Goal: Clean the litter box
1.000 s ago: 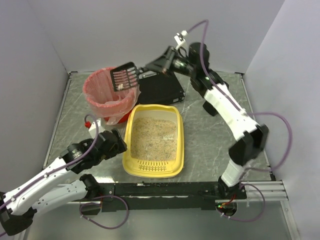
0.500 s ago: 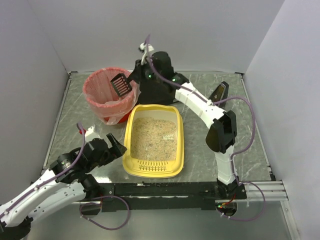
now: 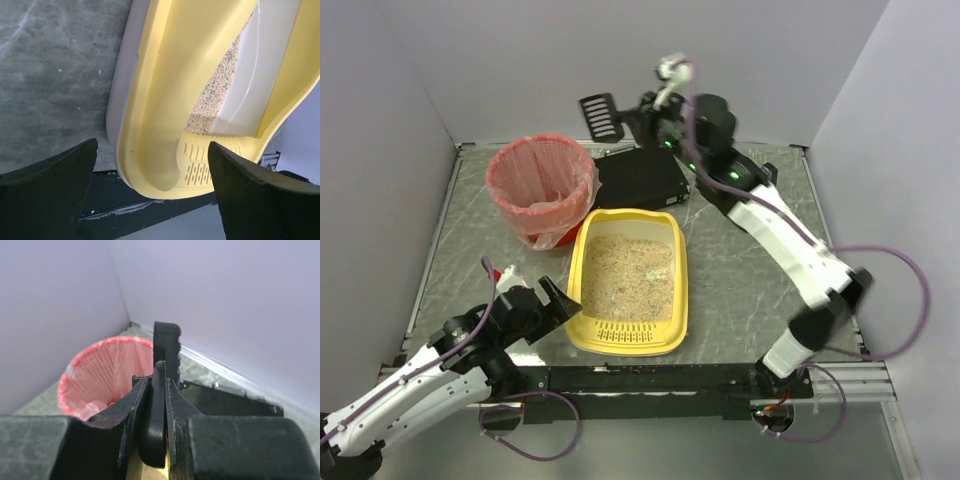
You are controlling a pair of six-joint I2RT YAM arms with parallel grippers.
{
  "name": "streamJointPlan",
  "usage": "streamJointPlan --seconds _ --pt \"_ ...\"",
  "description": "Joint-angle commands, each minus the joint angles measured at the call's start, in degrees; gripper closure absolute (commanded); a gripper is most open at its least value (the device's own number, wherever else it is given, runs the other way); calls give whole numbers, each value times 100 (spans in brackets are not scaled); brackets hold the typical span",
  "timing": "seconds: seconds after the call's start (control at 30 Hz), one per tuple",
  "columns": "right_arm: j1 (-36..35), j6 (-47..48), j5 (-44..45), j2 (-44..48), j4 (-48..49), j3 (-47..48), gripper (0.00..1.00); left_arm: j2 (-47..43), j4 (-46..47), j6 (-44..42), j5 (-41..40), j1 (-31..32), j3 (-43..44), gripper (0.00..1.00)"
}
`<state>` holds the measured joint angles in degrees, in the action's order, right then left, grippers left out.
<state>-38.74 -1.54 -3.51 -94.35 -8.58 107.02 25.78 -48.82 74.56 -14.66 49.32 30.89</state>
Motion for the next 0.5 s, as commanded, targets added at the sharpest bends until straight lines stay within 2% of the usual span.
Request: streamJointPlan --seconds 0.0,0.1,0.23,0.4,0.47 --pt "16 -1128 764 1478 -268 -1388 100 -178 687 164 331 8 -268 3" --pt "7 -1524 859 2375 -188 -2445 100 -310 760 199 402 16 -435 3" --pt "16 -1674 1002 3052 -416 -3134 100 -363 -54 383 69 8 -295 3" --pt "16 -1341 378 3273 -618 -3923 100 -504 -40 366 217 8 -224 3" --pt "-2 -808 -236 3387 -601 -4197 100 -521 230 278 436 16 -390 3"
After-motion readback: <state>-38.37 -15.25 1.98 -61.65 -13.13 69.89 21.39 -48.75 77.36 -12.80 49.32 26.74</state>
